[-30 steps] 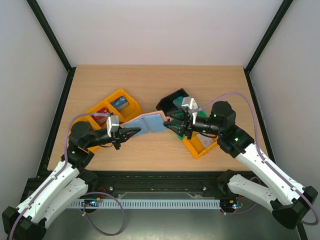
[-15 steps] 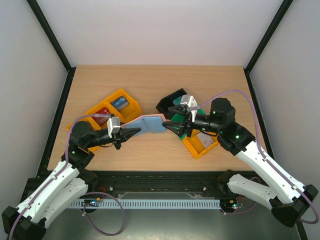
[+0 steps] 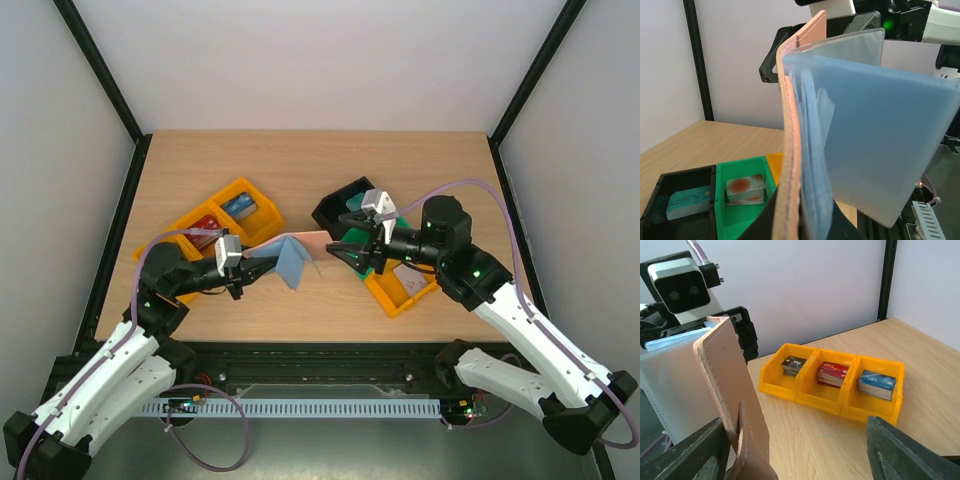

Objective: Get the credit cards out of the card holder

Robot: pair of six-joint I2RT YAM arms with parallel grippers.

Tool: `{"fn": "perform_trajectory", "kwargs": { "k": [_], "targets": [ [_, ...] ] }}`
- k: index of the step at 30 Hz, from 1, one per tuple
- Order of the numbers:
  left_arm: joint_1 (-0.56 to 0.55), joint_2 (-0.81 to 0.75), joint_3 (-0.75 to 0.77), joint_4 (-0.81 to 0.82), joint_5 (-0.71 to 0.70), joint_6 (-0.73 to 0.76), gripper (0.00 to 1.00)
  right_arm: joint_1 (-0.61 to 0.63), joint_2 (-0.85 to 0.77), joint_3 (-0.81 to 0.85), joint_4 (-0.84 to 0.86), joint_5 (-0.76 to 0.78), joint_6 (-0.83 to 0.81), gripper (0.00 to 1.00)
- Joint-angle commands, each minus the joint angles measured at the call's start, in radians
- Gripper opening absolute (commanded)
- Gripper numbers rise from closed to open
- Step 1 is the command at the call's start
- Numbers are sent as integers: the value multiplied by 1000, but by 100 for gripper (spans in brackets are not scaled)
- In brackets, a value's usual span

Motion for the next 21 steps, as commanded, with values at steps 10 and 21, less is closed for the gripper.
{"fn": "perform_trajectory", "kwargs": {
  "k": [10,21],
  "targets": [
    [-12,7,-25,64,-46,-80,2,4,50,-31,129,-127,126,76],
    [-14,14,-36,76,-62,-104,2,11,64,-79,210,-96,213,54]
  ]
}}
